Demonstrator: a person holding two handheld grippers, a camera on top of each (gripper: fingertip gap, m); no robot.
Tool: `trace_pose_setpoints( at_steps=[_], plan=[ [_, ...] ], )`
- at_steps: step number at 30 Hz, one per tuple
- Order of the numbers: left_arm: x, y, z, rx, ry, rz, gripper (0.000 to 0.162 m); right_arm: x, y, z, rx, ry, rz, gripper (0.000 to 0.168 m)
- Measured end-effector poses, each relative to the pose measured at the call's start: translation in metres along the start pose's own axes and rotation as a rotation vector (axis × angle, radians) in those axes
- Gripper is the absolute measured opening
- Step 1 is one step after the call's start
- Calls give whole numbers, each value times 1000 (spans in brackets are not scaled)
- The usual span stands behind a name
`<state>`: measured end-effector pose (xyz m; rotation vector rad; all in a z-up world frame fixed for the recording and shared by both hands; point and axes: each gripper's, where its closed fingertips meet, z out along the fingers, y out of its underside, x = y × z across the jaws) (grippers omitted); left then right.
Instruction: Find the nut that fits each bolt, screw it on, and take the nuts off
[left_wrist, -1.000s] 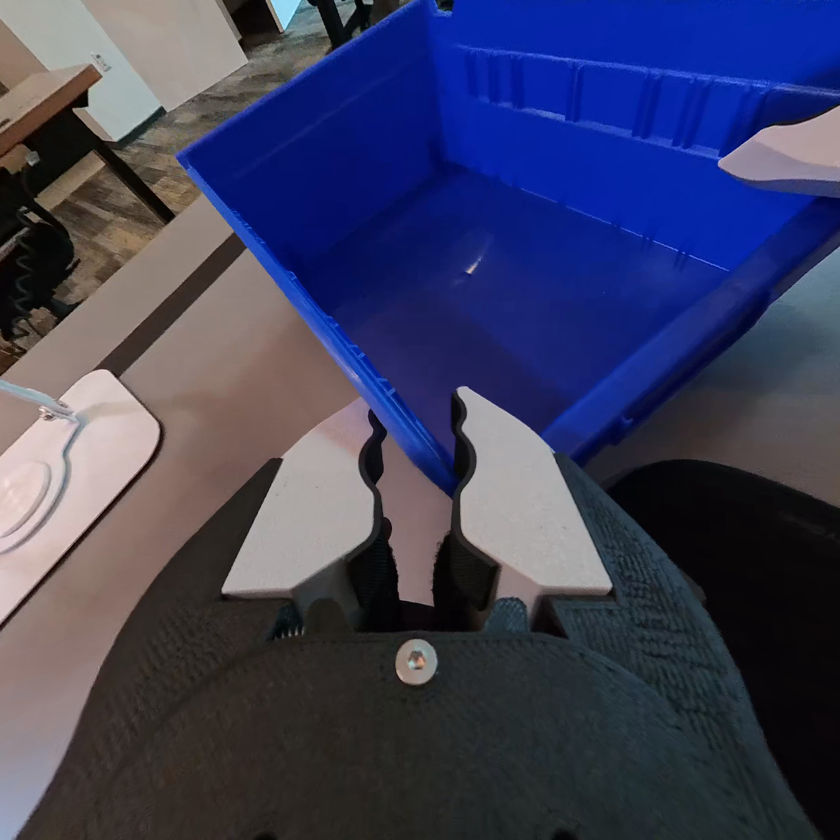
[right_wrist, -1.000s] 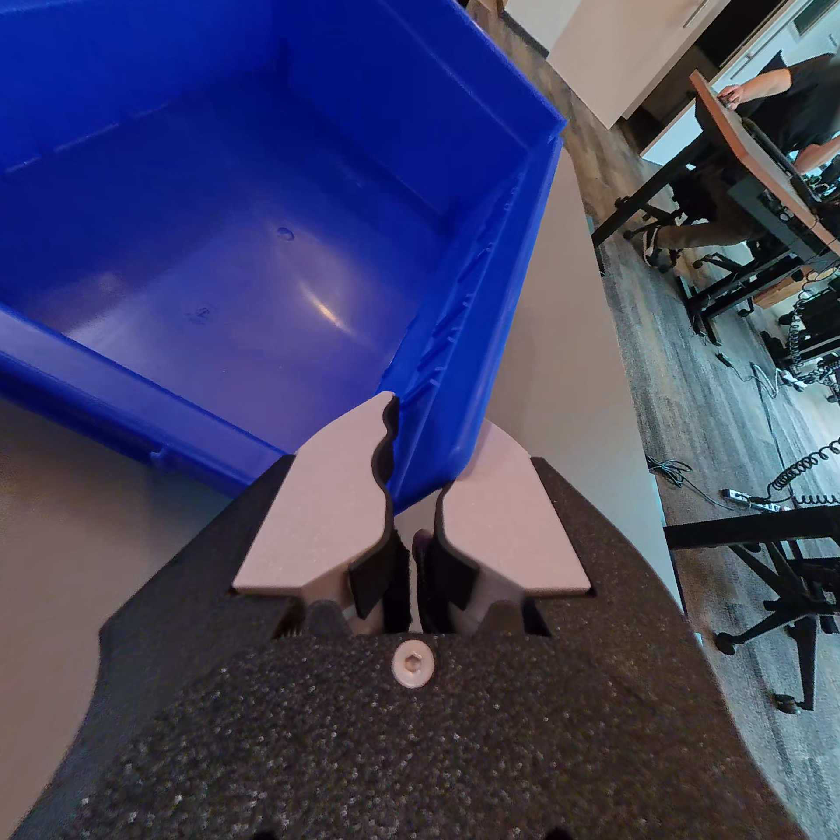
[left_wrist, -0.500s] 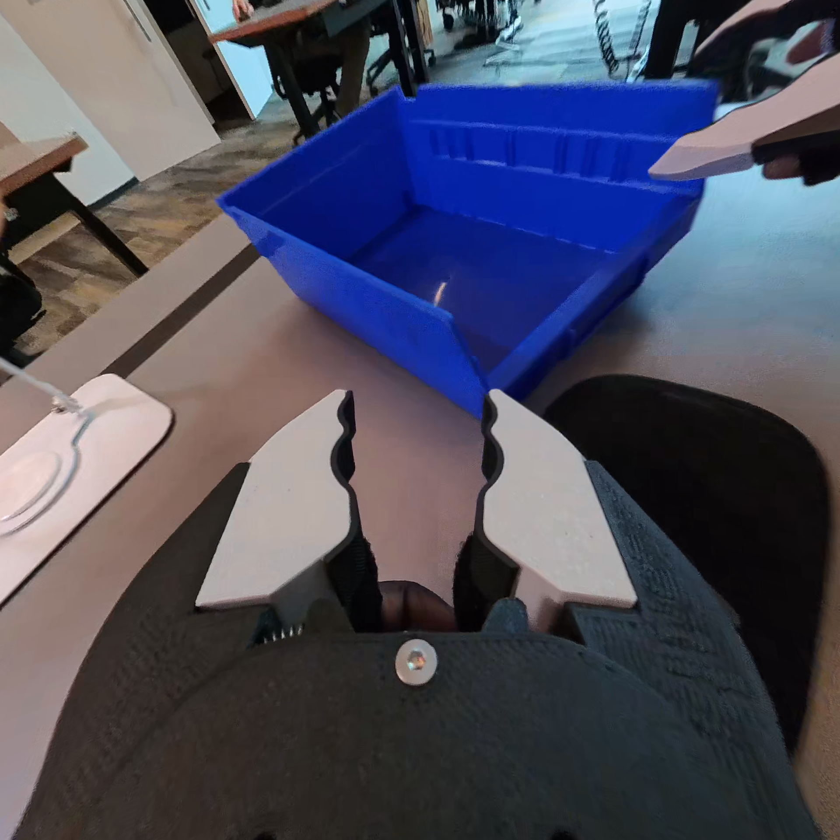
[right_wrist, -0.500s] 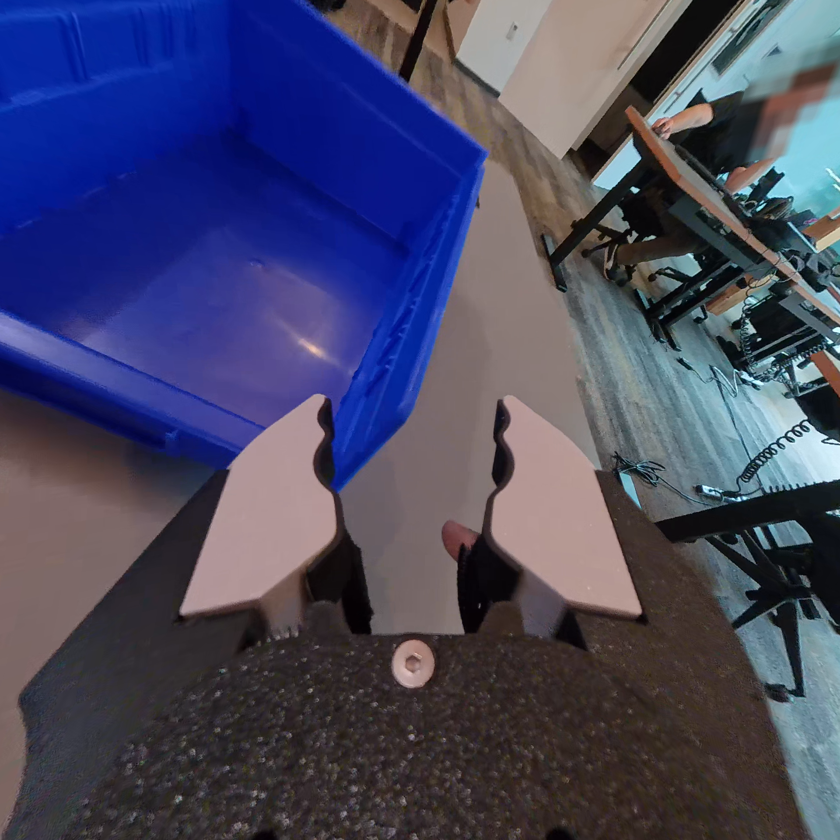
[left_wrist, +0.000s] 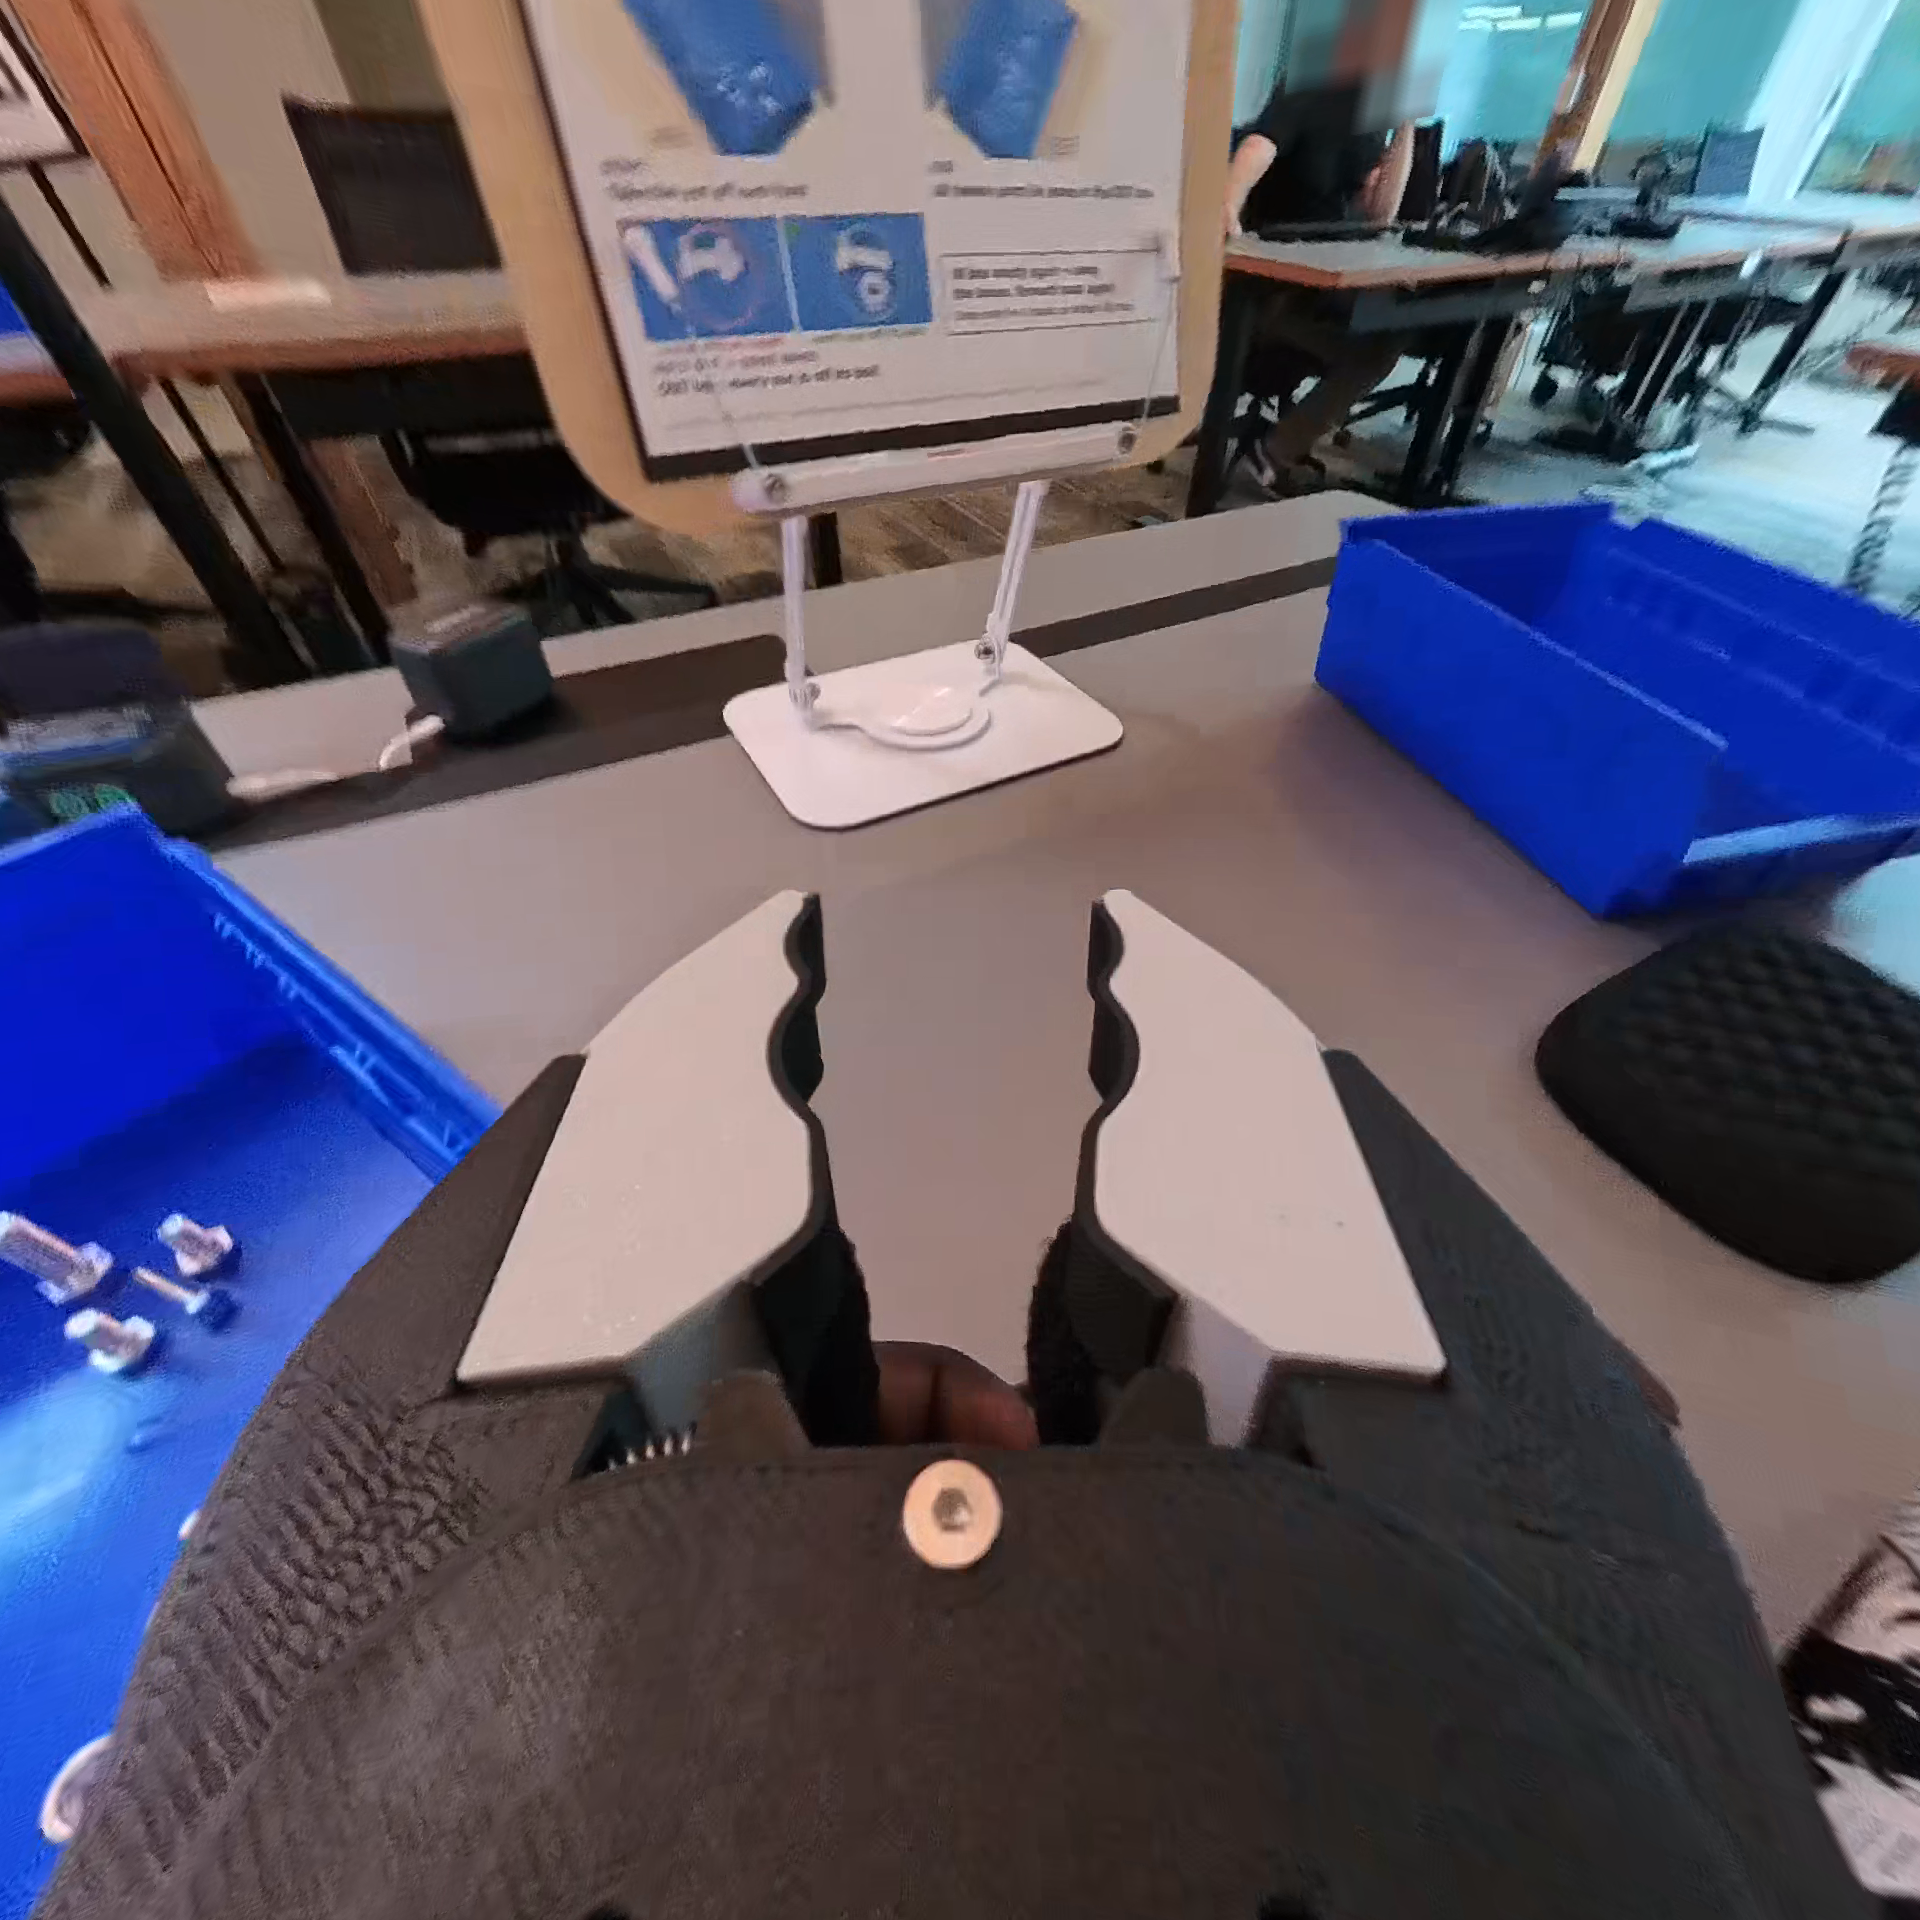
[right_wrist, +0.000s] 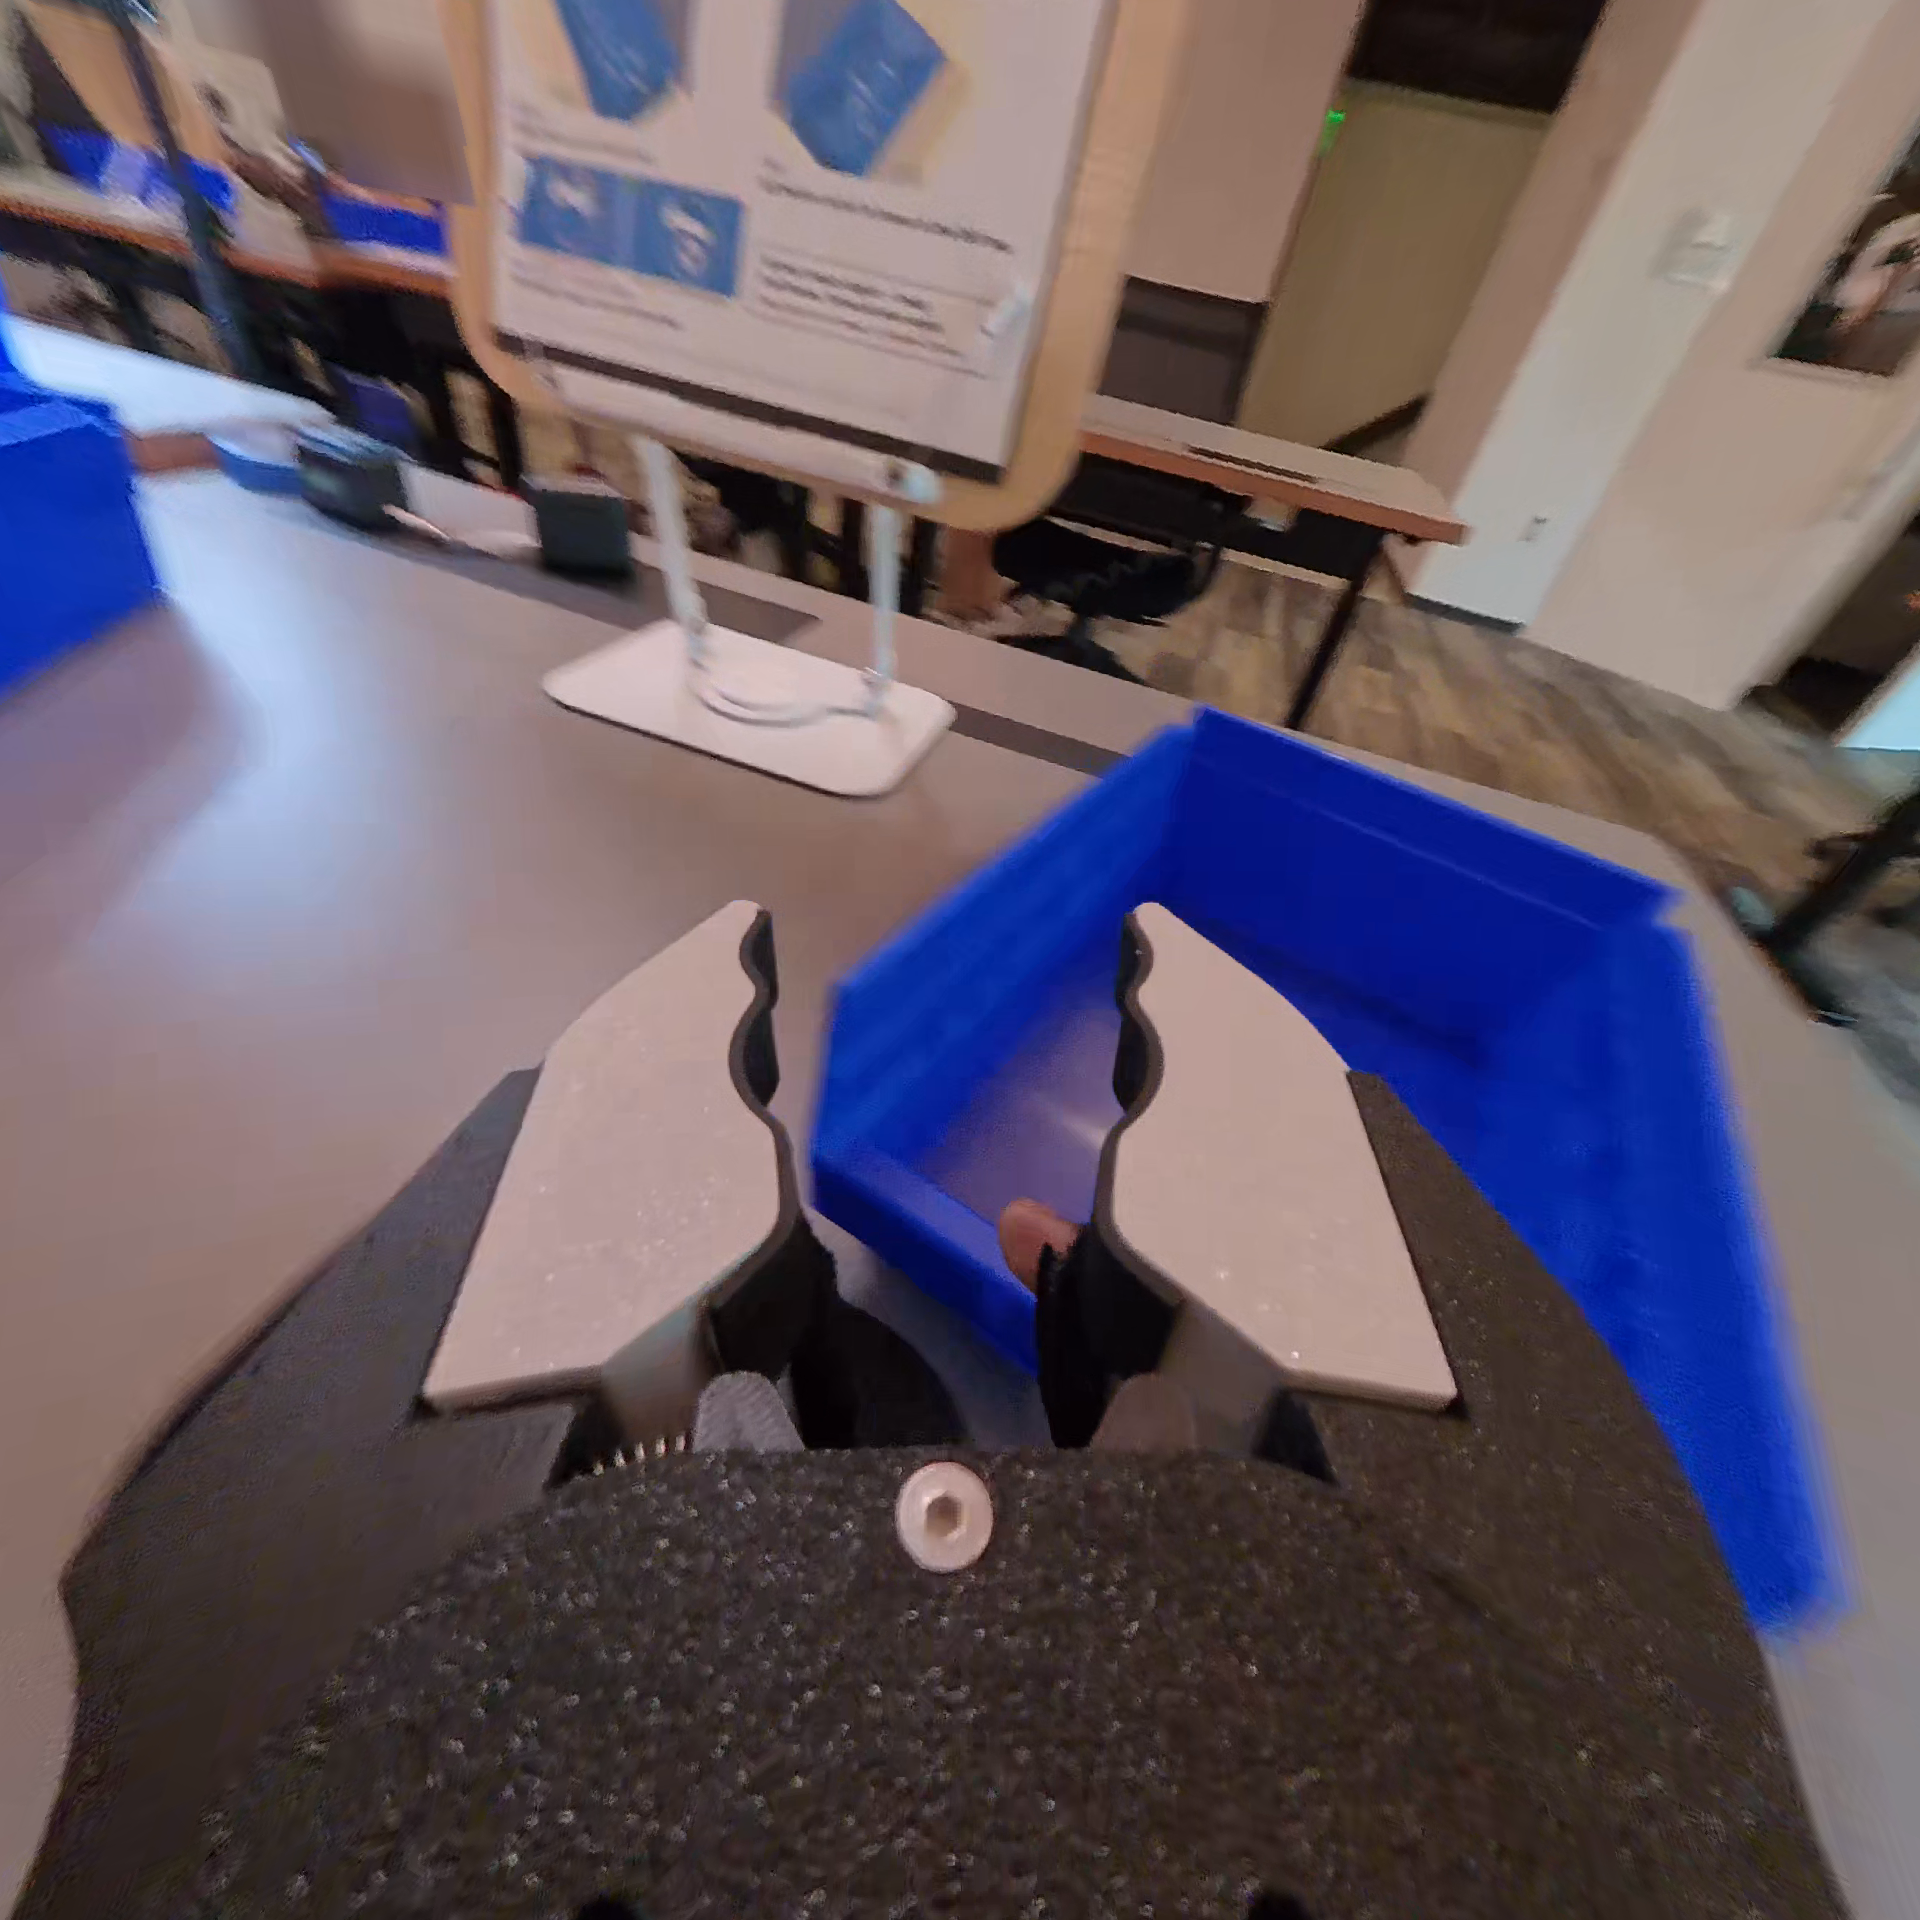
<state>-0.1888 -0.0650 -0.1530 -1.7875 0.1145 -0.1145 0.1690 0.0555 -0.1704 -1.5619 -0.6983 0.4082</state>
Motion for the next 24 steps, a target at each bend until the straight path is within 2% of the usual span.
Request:
trace_pose_setpoints(
  at_steps=[2, 6, 10, 13, 17, 24],
  plan=[
    [-18, -3, -7, 17, -13, -46, 53, -32, -11, 20, 23, -93, 35, 70],
    [-70, -14, -30, 29, -121, -31, 59, -79, -25, 52, 41, -202, -23, 77],
    [-135, 21, -44, -207, -137, -126, 58, -111, -35, 68, 70, -301, -16, 77],
    [-178, 59, -44, -376, -147, -234, 55, -123, -38, 72, 76, -319, -40, 76],
    [-214, 89, -32, -495, -196, -306, 54, -131, -36, 74, 74, -330, -60, 75],
    [-286, 93, -13, -566, -508, -255, 52, -133, -40, 75, 95, -354, -41, 74]
  ],
)
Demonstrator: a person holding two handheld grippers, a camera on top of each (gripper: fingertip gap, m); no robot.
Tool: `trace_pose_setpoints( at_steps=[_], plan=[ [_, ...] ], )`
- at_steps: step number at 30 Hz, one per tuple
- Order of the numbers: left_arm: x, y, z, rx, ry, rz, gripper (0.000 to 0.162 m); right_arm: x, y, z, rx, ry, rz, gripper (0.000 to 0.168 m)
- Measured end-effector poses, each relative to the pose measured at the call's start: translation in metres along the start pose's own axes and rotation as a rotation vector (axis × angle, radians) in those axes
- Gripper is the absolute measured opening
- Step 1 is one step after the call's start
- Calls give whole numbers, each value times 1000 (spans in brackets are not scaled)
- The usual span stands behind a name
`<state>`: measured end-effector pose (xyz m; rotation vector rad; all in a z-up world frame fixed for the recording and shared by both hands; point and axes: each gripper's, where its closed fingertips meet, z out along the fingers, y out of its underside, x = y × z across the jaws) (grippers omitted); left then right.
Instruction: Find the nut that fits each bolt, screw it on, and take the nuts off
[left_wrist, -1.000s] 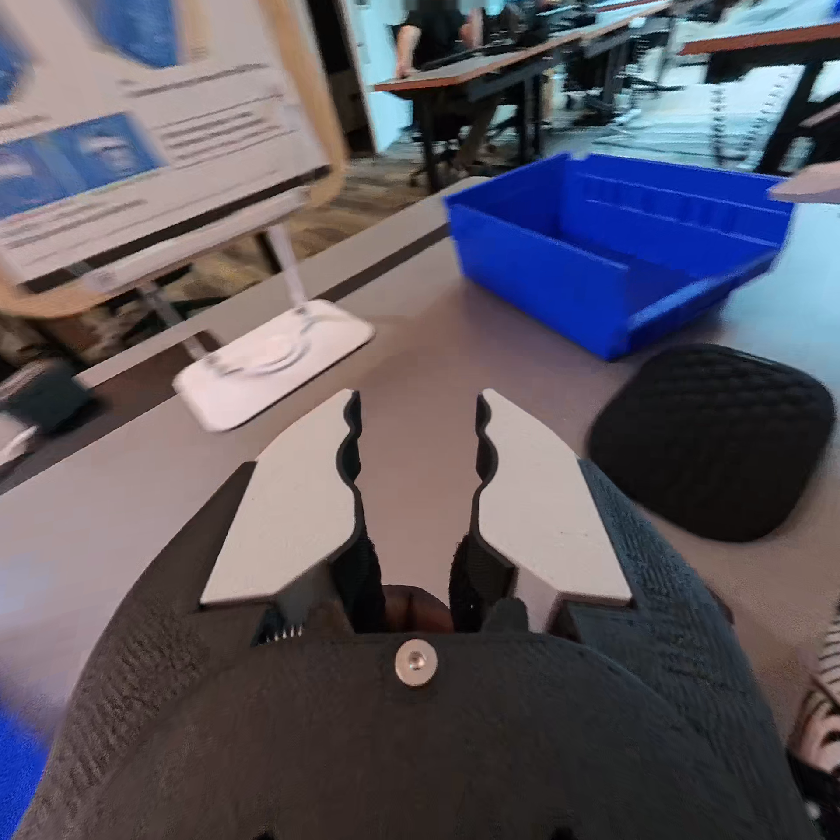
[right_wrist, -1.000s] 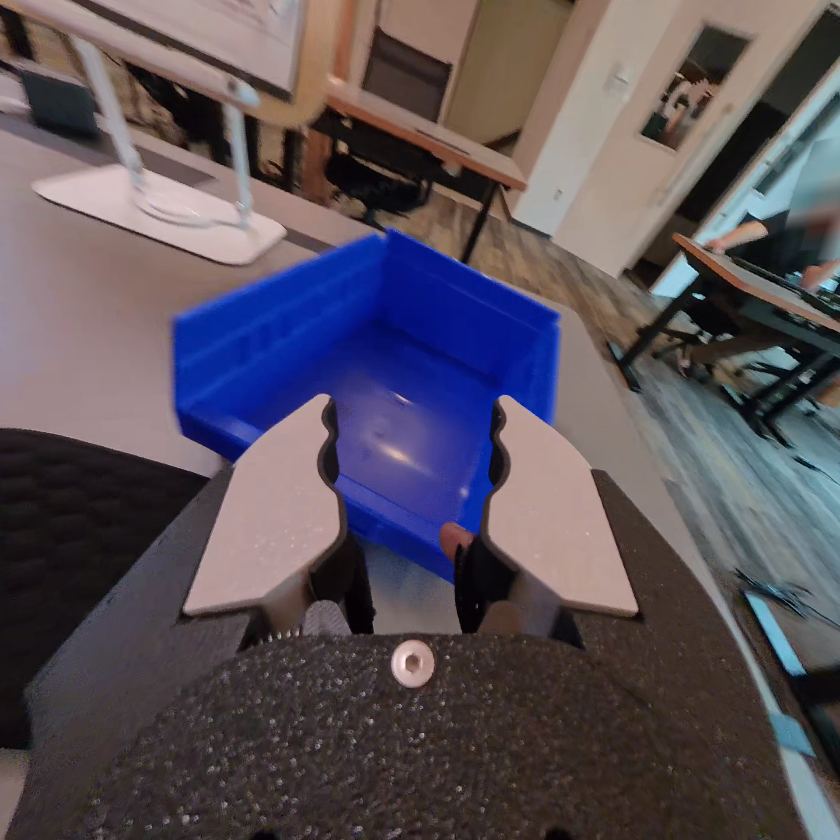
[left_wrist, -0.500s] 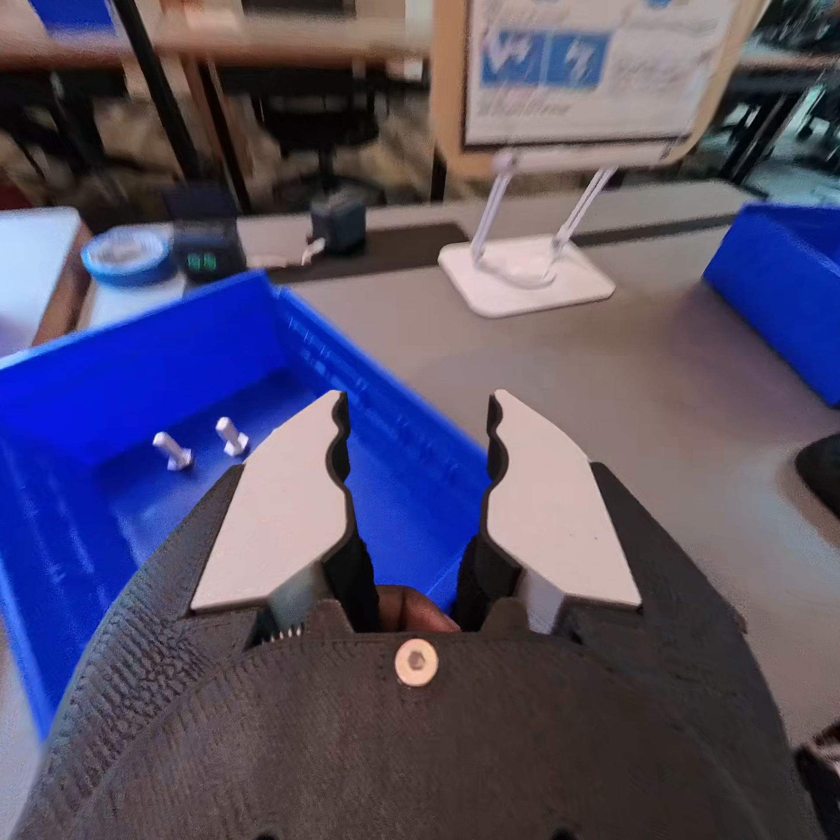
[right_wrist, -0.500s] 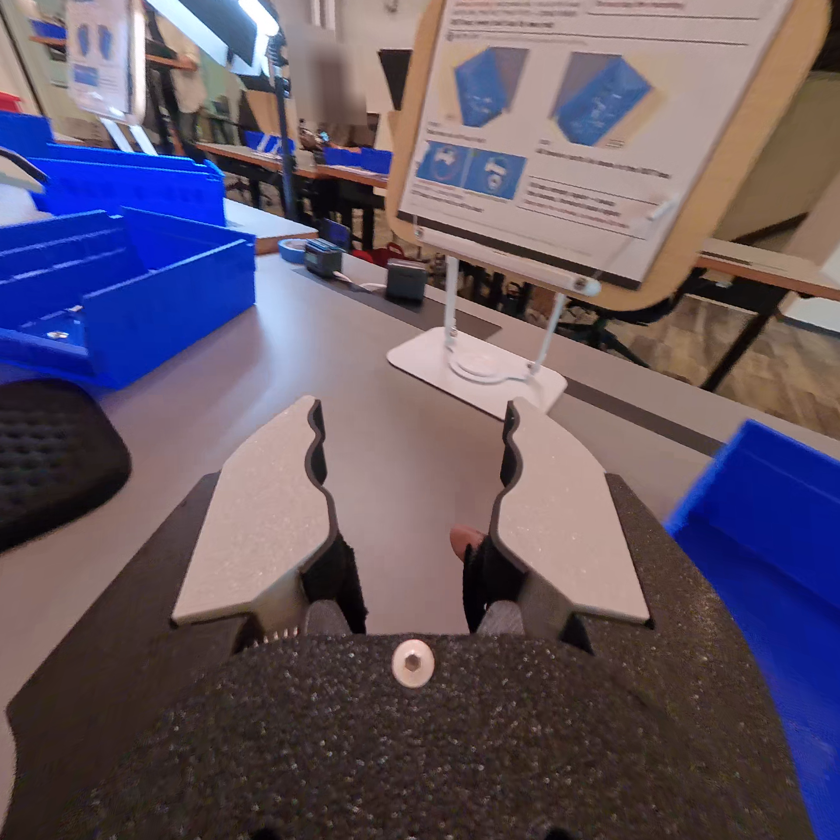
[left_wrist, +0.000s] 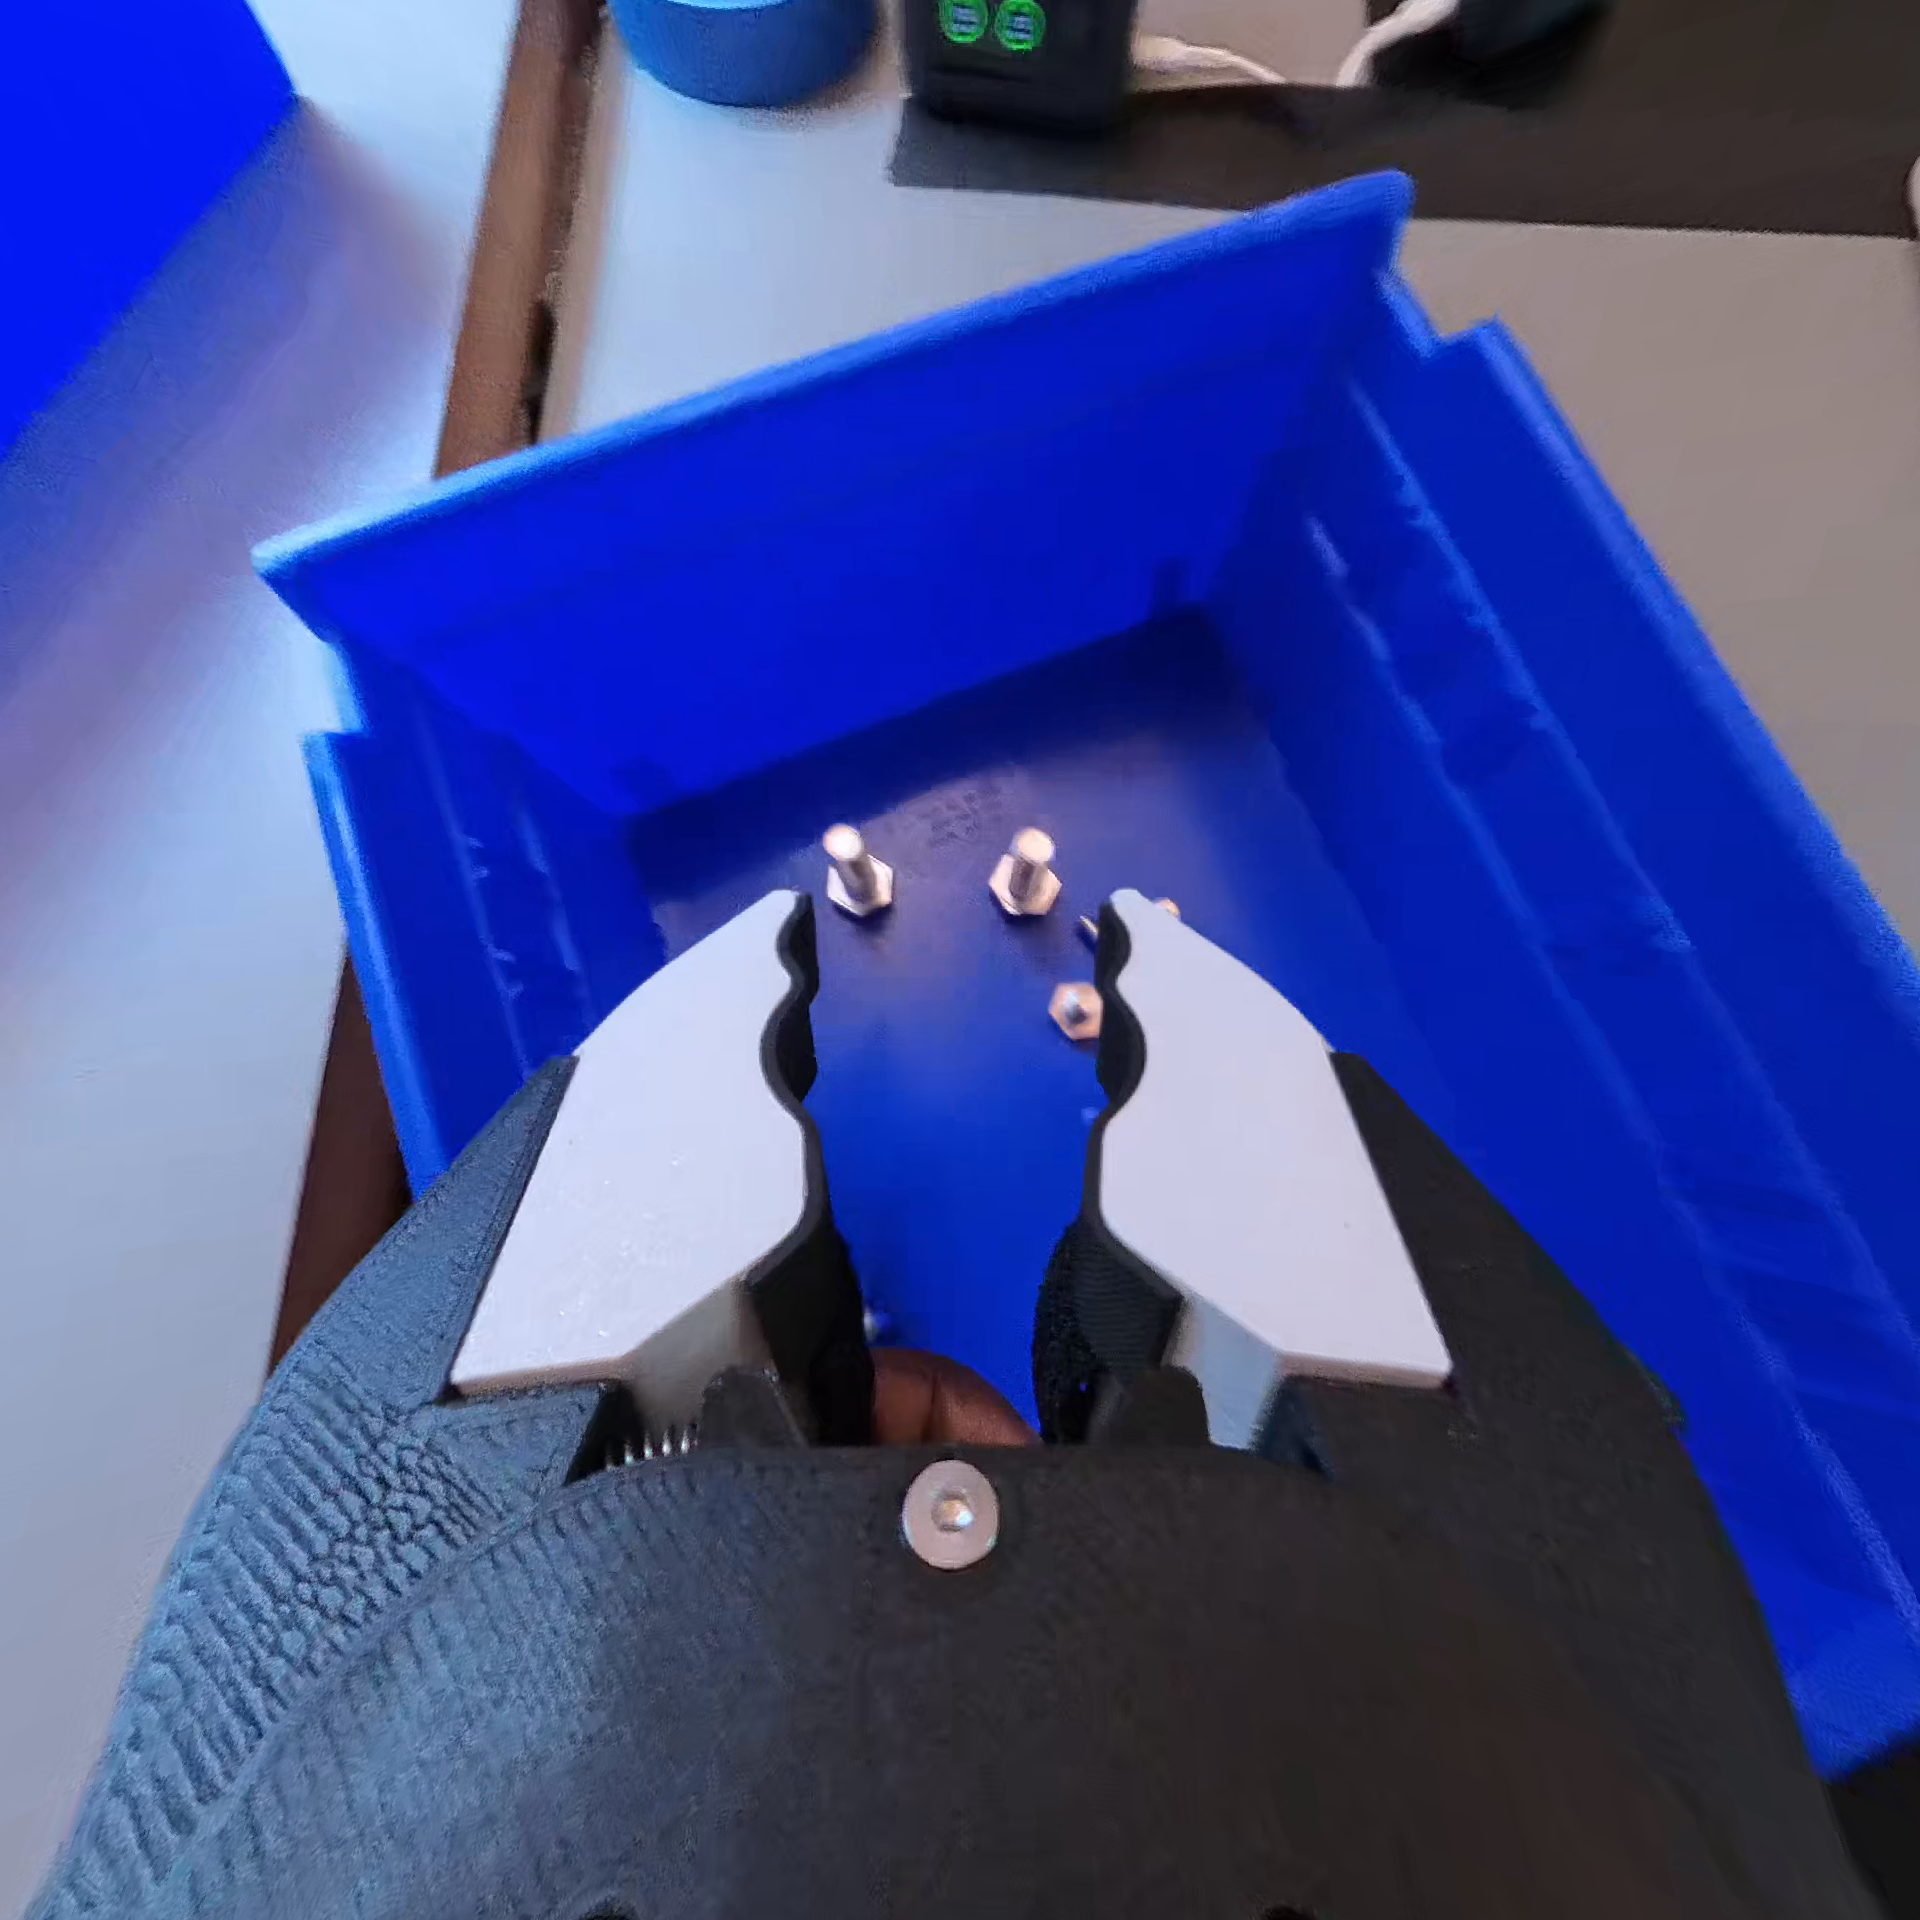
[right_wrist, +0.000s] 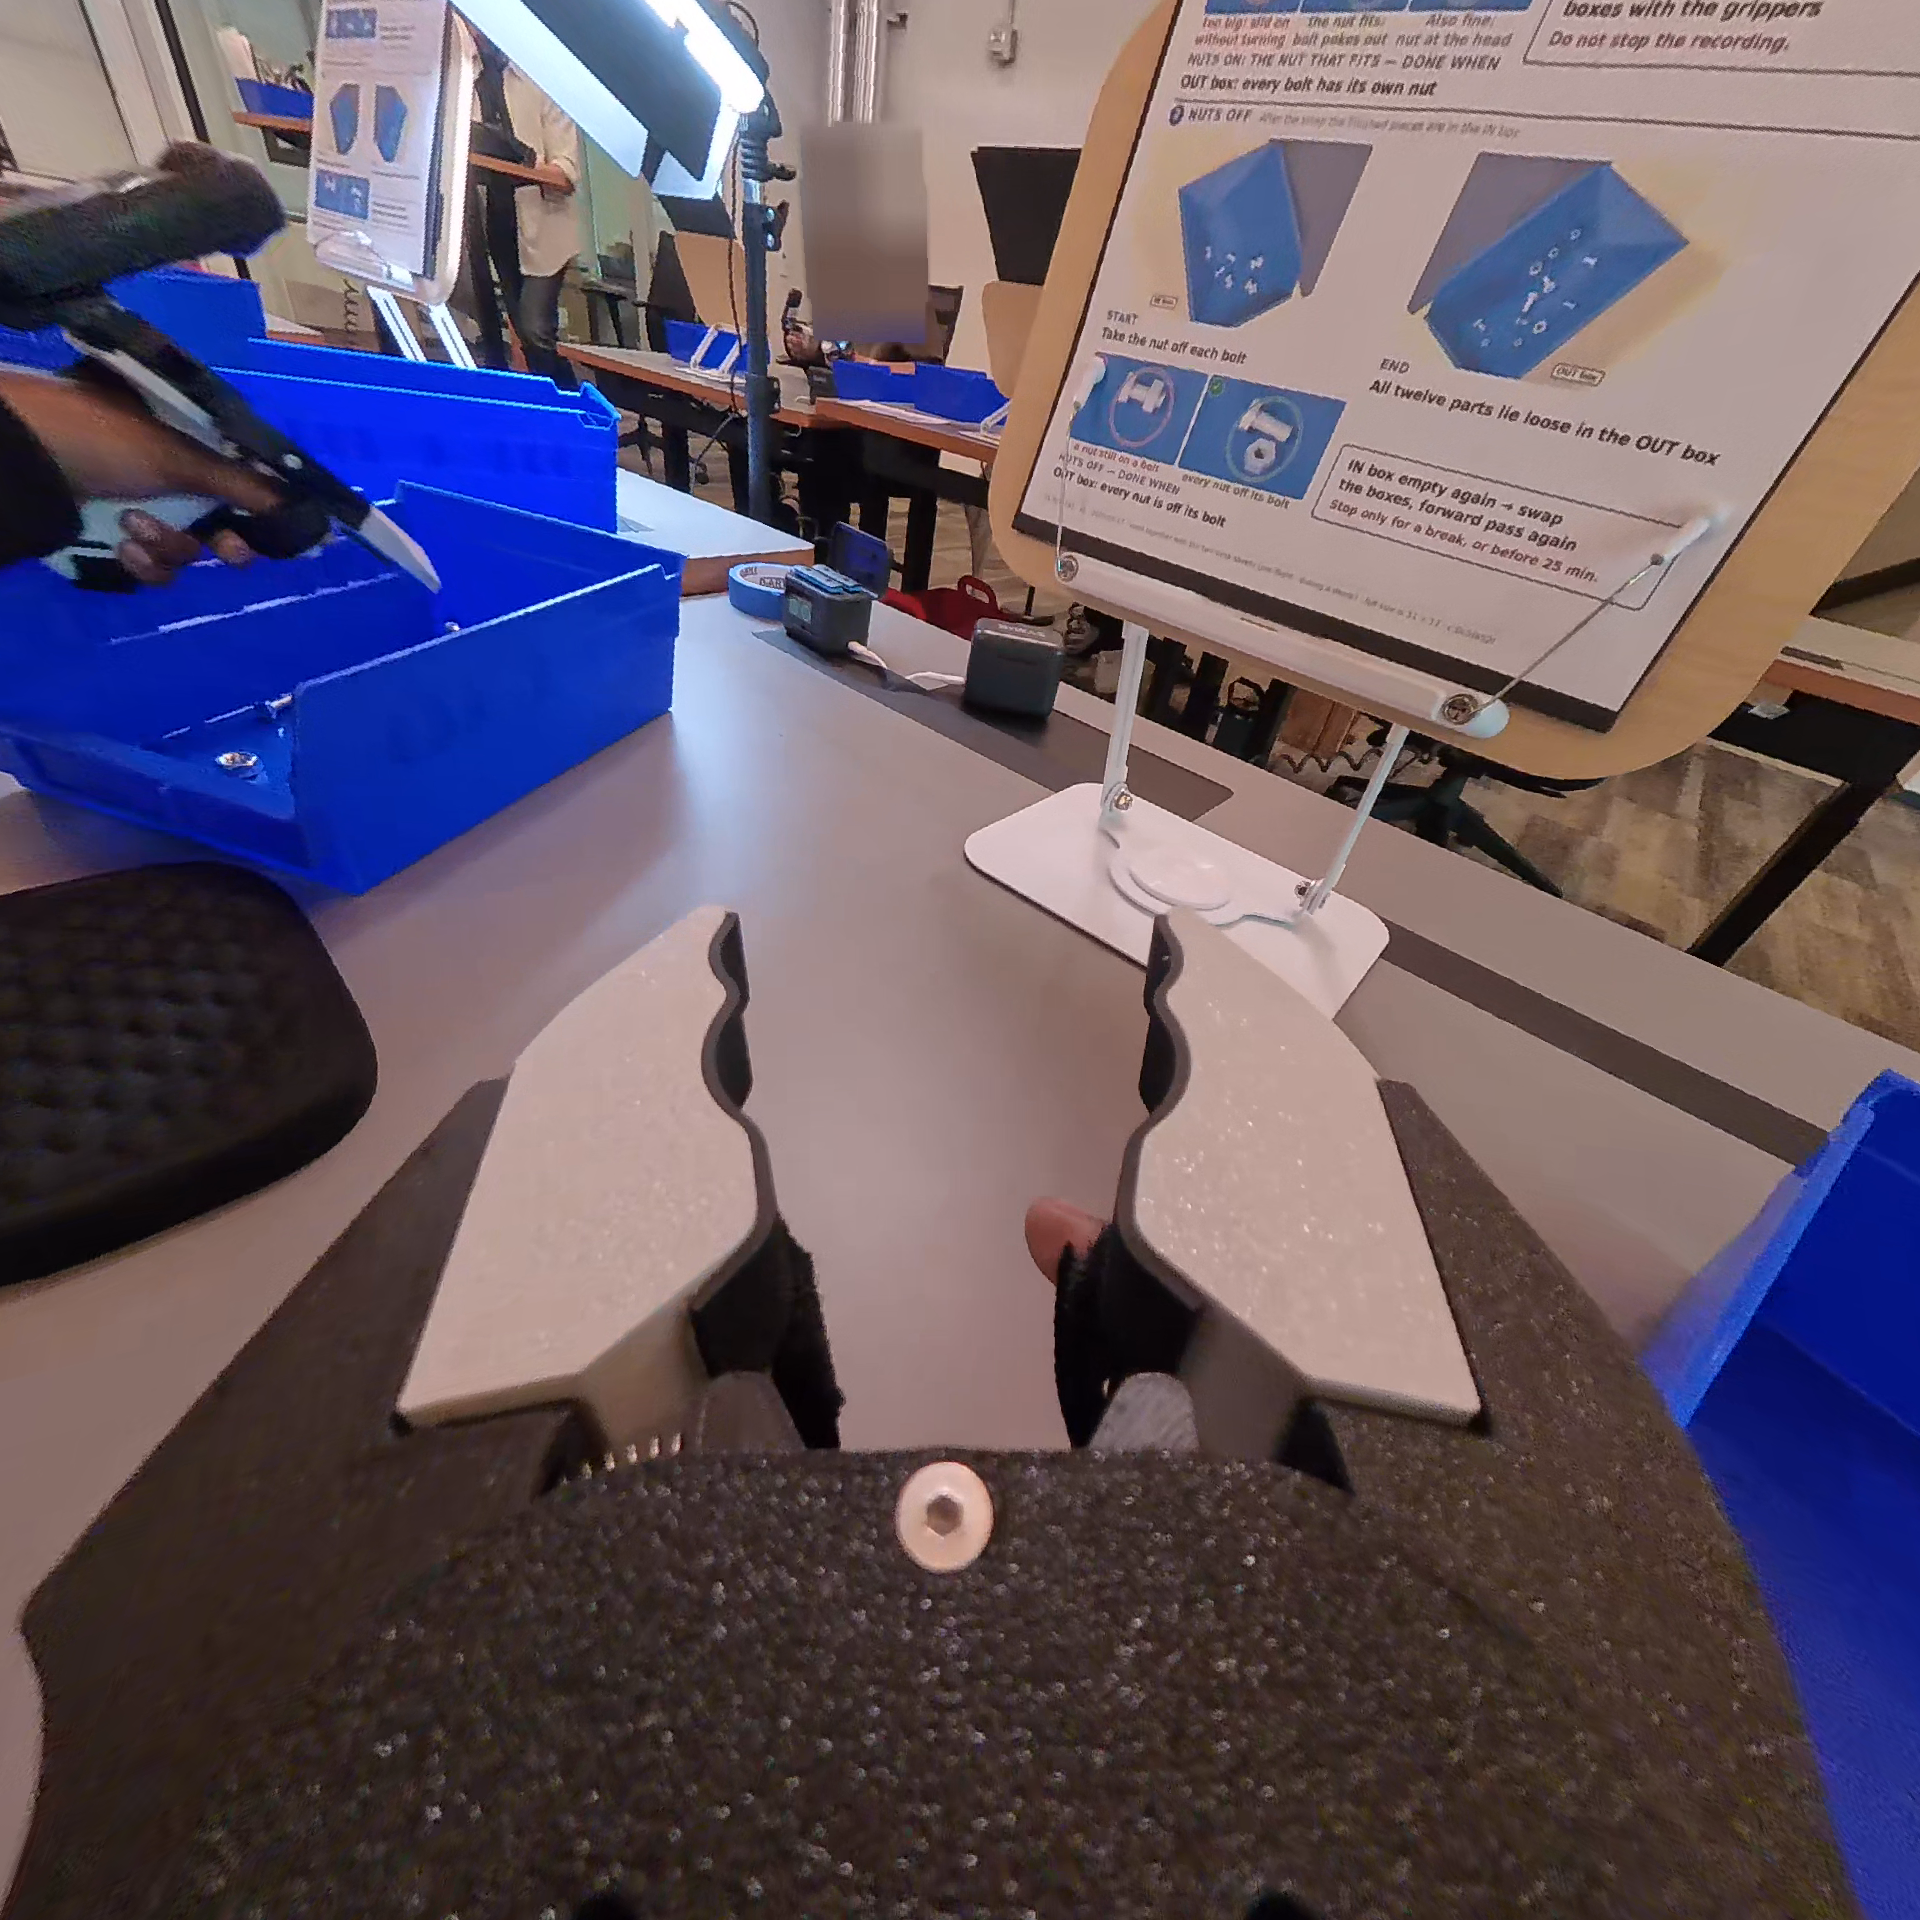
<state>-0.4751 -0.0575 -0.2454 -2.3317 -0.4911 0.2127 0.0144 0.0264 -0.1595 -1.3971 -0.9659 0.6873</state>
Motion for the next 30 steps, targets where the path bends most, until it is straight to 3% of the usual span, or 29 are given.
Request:
trace_pose_setpoints(
  at_steps=[5, 17, 22, 26, 30],
  plan=[
    [-24, -10, 24, -62, -119, -21, 41, 4, -2, -4, 16, 10, 10, 74],
    [-27, 6, 50, -258, -85, 3, 33, 10, -3, -6, 18, 39, 3, 73],
    [-31, 12, 58, -292, -115, 25, 13, 12, -4, -8, 19, 50, -4, 73],
    [-27, 6, 52, -259, -115, 57, 9, 14, -2, -11, 16, 53, -1, 72],
    [-10, -18, 15, -179, -126, 170, 9, 12, 10, -10, -6, 37, 8, 71]
  ],
)
